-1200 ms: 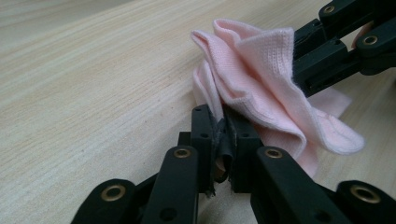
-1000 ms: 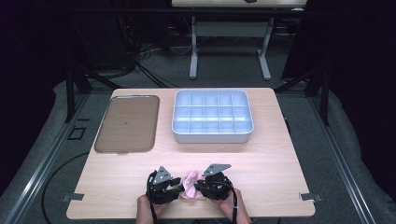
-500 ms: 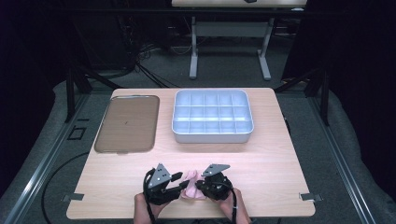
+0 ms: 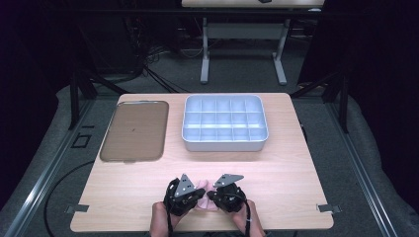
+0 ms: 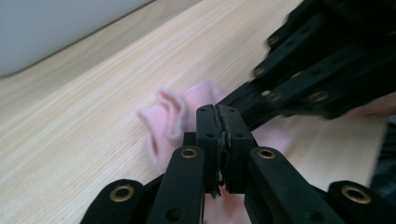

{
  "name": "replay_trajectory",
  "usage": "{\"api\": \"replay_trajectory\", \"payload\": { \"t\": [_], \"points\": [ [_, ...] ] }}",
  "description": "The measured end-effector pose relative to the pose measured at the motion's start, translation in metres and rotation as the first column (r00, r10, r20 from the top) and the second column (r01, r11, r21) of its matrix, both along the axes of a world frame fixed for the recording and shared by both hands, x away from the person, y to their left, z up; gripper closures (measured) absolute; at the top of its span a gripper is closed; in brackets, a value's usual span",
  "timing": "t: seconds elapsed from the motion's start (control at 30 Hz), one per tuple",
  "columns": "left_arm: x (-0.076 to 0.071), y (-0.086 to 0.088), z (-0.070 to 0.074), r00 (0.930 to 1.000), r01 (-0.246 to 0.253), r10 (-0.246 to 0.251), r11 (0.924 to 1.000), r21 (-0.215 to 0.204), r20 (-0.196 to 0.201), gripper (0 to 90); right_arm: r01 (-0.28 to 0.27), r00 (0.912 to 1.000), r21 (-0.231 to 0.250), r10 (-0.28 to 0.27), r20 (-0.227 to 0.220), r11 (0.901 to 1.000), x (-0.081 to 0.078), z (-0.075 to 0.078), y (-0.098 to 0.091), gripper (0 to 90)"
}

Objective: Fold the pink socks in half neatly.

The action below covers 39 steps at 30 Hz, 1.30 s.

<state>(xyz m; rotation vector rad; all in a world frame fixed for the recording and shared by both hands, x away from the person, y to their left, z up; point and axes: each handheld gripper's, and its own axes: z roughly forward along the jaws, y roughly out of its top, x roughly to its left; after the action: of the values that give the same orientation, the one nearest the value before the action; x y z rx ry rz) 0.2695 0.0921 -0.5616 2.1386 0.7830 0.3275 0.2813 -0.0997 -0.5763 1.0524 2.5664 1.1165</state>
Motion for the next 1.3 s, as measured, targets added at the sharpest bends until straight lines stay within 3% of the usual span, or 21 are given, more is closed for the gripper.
{"api": "replay_trajectory", "payload": {
  "t": [0.13,0.33,0.5,0.67,0.7,0.77,0.83,0.93,1.03,1.13,1.3],
  "points": [
    [0.000,0.002,-0.008,0.9997,-0.024,0.024,0.9991,0.034,-0.001,89.3,-0.002,1.0000,0.000,0.002,0.001,1.0000,0.000,0.000,0.000,88.4],
    [0.001,0.006,-0.016,0.9991,-0.041,0.041,0.9988,0.027,-0.011,89.8,-0.003,1.0000,-0.003,0.003,0.003,1.0000,0.000,0.000,0.000,88.3],
    [0.003,0.017,-0.024,0.9986,-0.038,0.036,0.9981,-0.049,-0.038,90.0,-0.004,0.9999,0.002,0.004,0.010,1.0000,0.000,-0.001,0.000,88.4],
    [0.003,0.020,-0.027,0.9984,-0.041,0.037,0.9958,-0.082,-0.043,90.0,-0.004,1.0000,0.000,0.004,0.002,1.0000,0.000,0.000,-0.001,87.5],
    [0.002,0.020,-0.027,0.9985,-0.041,0.038,0.9959,-0.080,-0.041,90.0,0.002,1.0000,0.001,-0.002,-0.002,1.0000,0.000,0.000,-0.001,85.7],
    [0.002,0.019,-0.027,0.9987,-0.040,0.037,0.9961,-0.078,-0.034,90.0,0.013,0.9999,-0.011,-0.013,-0.006,0.9998,-0.001,0.004,-0.003,71.6],
    [0.002,0.019,-0.027,0.9989,-0.038,0.036,0.9966,-0.073,-0.030,90.0,0.042,0.9990,0.023,-0.042,-0.016,0.9989,-0.002,0.007,-0.013,61.4],
    [0.002,0.019,-0.027,0.9989,-0.038,0.036,0.9967,-0.072,-0.030,90.0,0.130,0.9893,0.085,-0.124,-0.076,0.9878,-0.001,0.011,-0.032,48.5],
    [0.001,0.018,-0.027,0.9987,-0.045,0.043,0.9966,-0.069,-0.028,90.0,0.188,0.9766,0.082,-0.177,-0.122,0.9788,0.000,0.011,-0.036,37.6],
    [0.001,0.018,-0.027,0.9989,-0.040,0.038,0.9966,-0.071,-0.025,90.0,0.206,0.9687,0.061,-0.195,-0.154,0.9767,0.002,0.009,-0.031,36.9],
    [0.000,0.017,-0.027,0.9991,-0.040,0.040,0.9972,-0.063,-0.014,90.0,0.214,0.9612,0.057,-0.200,-0.190,0.9751,0.004,0.006,-0.022,43.0]
  ]
}}
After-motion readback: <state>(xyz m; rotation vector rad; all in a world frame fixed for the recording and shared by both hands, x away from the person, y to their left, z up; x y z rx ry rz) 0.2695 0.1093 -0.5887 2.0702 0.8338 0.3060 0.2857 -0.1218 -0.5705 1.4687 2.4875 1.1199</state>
